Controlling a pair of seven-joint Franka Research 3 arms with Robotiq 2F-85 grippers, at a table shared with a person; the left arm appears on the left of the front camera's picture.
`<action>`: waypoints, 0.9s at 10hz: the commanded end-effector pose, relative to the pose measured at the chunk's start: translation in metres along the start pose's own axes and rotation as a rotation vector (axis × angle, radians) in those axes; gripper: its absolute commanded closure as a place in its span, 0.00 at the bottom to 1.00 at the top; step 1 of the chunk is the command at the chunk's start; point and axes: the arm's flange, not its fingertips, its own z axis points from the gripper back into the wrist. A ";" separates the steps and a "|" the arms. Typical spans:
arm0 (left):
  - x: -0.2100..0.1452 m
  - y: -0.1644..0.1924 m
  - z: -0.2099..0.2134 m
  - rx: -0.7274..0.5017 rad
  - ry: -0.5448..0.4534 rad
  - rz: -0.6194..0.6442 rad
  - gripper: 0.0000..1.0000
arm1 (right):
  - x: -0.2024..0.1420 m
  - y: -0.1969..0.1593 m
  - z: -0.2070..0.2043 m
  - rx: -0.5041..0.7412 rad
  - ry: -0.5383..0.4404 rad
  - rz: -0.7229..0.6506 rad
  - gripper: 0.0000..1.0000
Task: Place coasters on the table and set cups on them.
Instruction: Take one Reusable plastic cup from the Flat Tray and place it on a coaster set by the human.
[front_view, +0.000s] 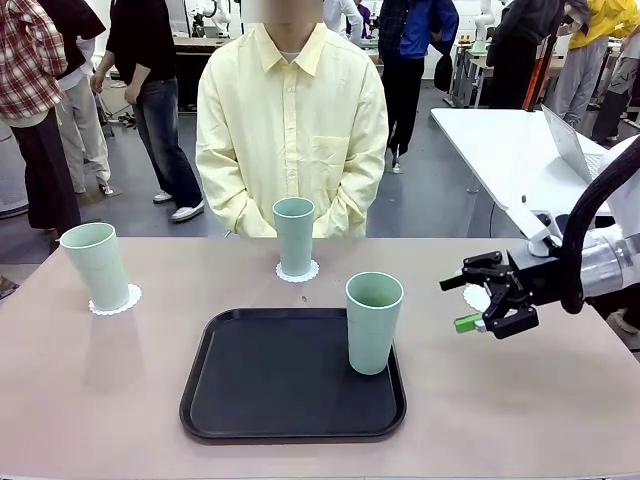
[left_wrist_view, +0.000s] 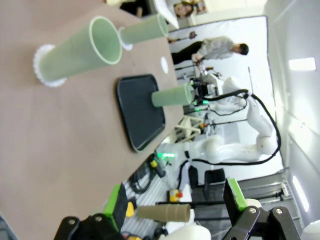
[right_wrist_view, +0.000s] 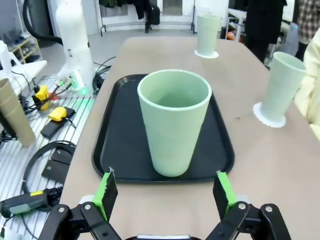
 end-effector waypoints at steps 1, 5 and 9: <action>-0.001 -0.002 0.000 0.001 -0.010 -0.001 0.00 | -0.006 0.000 -0.003 -0.002 -0.016 -0.022 0.00; -0.001 -0.002 0.000 0.001 -0.010 -0.001 0.00 | -0.009 0.001 -0.002 0.013 0.001 -0.026 0.00; -0.001 -0.002 0.000 0.001 -0.010 -0.001 0.00 | -0.012 -0.003 -0.014 0.016 0.022 -0.002 0.00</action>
